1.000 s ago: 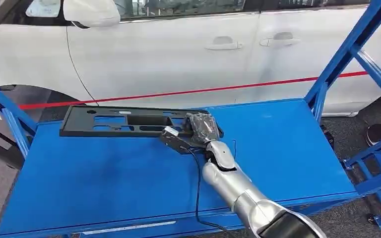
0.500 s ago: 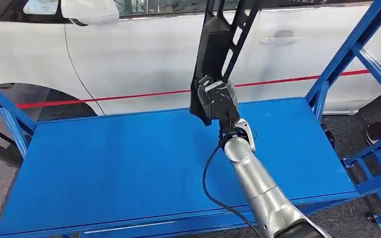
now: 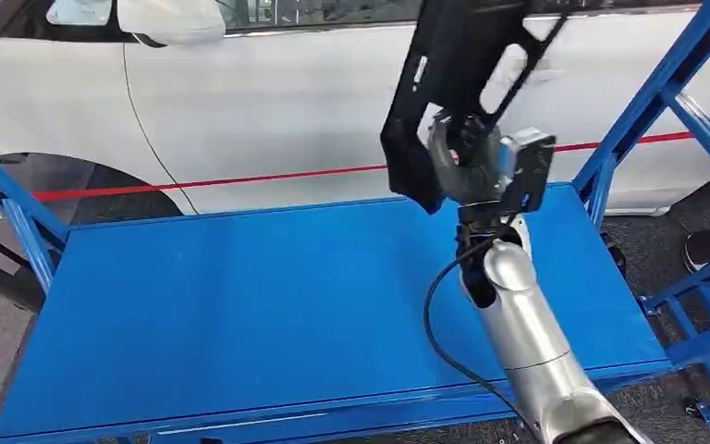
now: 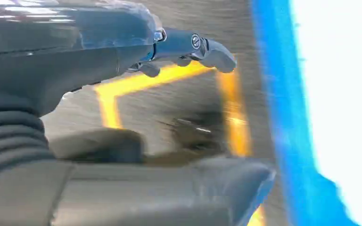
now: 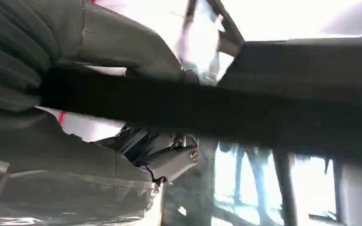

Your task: Take the parts from the cabinet and place them on the table.

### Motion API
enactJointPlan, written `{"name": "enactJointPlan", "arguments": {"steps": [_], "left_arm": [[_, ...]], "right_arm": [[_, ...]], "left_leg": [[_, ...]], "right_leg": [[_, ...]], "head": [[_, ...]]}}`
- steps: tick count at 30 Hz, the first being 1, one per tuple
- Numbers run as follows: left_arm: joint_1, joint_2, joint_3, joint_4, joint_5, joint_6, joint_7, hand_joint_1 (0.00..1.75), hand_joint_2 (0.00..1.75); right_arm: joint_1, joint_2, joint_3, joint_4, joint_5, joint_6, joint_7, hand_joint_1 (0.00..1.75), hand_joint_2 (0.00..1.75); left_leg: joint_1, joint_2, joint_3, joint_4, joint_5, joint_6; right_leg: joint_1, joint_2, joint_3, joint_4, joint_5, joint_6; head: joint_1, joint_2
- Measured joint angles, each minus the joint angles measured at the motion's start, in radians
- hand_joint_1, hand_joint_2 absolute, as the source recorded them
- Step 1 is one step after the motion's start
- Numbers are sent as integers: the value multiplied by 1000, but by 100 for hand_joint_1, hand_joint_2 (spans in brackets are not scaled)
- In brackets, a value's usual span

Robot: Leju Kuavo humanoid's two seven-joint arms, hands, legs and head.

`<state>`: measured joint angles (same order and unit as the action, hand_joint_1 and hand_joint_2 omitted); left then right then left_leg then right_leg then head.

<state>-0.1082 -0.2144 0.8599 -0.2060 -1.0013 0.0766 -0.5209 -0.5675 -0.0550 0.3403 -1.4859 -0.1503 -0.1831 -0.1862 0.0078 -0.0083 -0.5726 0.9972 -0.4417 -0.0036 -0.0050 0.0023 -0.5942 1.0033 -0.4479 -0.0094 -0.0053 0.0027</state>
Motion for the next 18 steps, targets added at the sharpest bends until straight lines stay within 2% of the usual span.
{"name": "enactJointPlan", "arguments": {"steps": [2, 5, 13, 18], "left_arm": [[-3, -1, 10, 0, 21, -50, -50, 0, 0], [-10, -4, 31, 0, 54, -93, -67, 0, 0], [-4, -6, 87, 0, 97, -103, -30, 0, 0], [3, -6, 97, 0, 99, -113, -50, 0, 0]], "right_arm": [[40, -30, -3, -37, -6, 16, -15, 175, 175], [101, -48, -3, -65, 18, 27, -36, 175, 175], [192, -58, 19, -103, 59, 50, -55, 175, 175], [212, -62, 35, -123, 78, 63, -56, 175, 175]], "left_leg": [[-1, 1, 0, 0, -2, 2], [-1, 1, 1, 0, -2, 2], [-1, 1, 1, 0, -2, 2], [-1, 1, 0, 0, -2, 2]], "right_leg": [[-1, 1, 0, 0, 0, 0], [-1, 2, 0, 0, 0, 0], [0, 2, -1, 1, 0, 0], [0, 2, -1, 1, 0, 0]], "head": [[0, 0], [0, 0], [0, 0], [0, 0]]}}
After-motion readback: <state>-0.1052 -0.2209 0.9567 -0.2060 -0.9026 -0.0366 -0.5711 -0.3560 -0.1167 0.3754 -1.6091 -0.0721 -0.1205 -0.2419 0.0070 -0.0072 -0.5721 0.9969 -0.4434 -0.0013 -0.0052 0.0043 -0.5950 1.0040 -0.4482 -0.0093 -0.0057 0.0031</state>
